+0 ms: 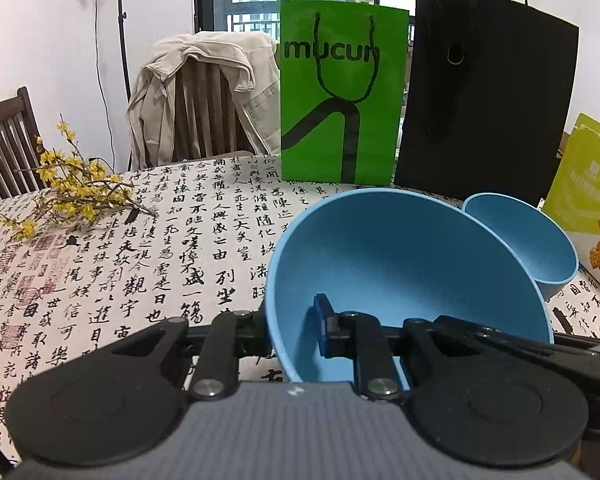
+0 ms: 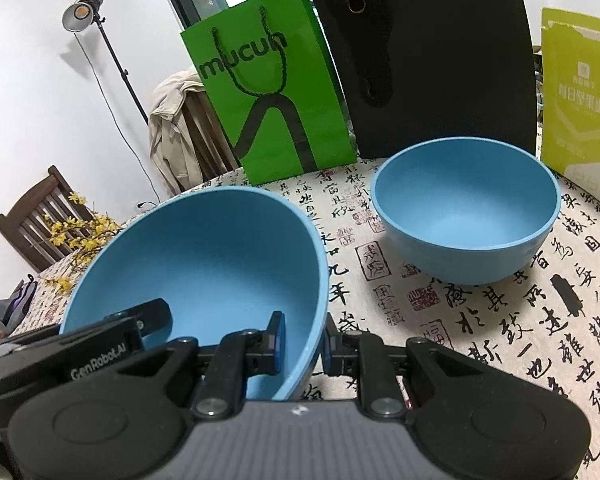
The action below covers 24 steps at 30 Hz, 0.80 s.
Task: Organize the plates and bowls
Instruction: 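Carry the blue bowl away from the green bag with both grippers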
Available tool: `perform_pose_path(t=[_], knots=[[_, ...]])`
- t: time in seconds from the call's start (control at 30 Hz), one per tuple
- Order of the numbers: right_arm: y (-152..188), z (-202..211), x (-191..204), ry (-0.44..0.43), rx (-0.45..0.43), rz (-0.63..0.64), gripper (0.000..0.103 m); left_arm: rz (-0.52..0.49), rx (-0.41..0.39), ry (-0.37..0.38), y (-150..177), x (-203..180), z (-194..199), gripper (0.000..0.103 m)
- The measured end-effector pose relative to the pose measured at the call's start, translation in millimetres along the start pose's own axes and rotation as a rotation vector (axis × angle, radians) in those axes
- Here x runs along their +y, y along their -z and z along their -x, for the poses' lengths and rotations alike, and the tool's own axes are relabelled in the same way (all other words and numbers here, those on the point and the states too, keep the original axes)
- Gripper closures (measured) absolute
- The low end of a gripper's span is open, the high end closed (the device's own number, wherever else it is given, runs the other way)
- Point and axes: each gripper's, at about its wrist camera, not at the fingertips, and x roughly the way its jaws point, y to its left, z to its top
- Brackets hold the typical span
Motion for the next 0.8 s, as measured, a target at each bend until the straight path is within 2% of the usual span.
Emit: perform_pose_path(t=[0.8], knots=[[16.7,52.2,30.3,-0.018,-0.048,0.022,0.086,0.037,-0.069,0.027,5.5,23.9,64.9,0.083]])
